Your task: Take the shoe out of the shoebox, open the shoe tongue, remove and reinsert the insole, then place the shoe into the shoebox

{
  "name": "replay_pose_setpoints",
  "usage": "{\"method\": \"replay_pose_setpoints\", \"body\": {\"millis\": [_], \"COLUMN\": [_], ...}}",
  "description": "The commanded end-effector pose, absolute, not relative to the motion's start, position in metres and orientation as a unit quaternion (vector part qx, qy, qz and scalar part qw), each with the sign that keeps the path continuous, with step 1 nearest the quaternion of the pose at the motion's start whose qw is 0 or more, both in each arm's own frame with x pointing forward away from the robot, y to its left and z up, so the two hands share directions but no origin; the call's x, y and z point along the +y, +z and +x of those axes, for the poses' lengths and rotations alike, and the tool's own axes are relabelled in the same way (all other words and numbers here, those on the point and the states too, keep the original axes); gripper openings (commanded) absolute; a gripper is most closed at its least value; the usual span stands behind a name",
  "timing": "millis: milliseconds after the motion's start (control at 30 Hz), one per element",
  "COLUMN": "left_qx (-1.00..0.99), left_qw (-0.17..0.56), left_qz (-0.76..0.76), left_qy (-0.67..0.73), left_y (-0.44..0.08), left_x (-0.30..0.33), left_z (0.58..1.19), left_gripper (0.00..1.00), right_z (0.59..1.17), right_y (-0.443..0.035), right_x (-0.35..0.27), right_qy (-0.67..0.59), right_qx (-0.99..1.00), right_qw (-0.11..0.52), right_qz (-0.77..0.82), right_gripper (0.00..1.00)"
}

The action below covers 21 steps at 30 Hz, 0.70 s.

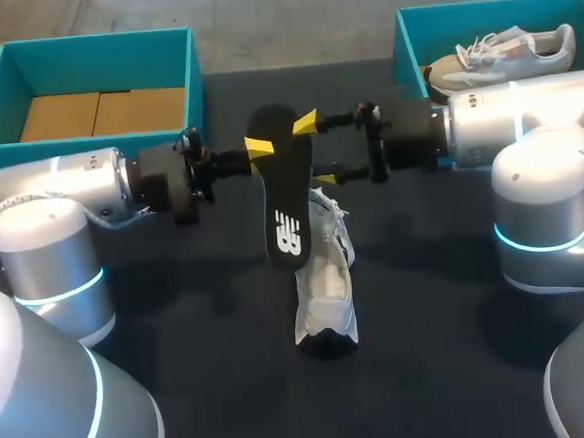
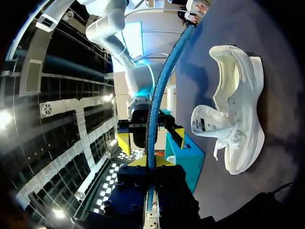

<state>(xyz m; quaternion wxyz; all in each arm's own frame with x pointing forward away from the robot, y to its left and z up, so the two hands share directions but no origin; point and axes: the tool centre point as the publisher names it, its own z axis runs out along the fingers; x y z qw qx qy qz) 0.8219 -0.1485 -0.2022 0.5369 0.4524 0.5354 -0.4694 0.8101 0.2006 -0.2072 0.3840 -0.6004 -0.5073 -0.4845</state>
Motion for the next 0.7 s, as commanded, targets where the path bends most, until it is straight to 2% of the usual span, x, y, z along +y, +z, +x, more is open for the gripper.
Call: {"method": "replay_pose_setpoints", "body": {"millis": [33,700], "left_qx": [0.543,0.575], "left_qw": [0.530,0.466], "left_qz": [0.454,0.440], "left_qy": [-0.467,-0.508], "left_y": [-0.196,-0.194], "left_x": [-0.135,-0.110], "left_z": [0.809,0.780], "left_gripper": [0.00,0.00], "right_z": [0.801,0.764], "right_y": [-0.202,-0.223], "right_x": [0.179,0.117], "right_qy": [-0.477,-0.415], "right_qx": [-0.510,-0.531], "right_qw": [0.376,0.314], "right_qz": [-0.609,-0.669], "right_gripper": [1.00,1.00]}}
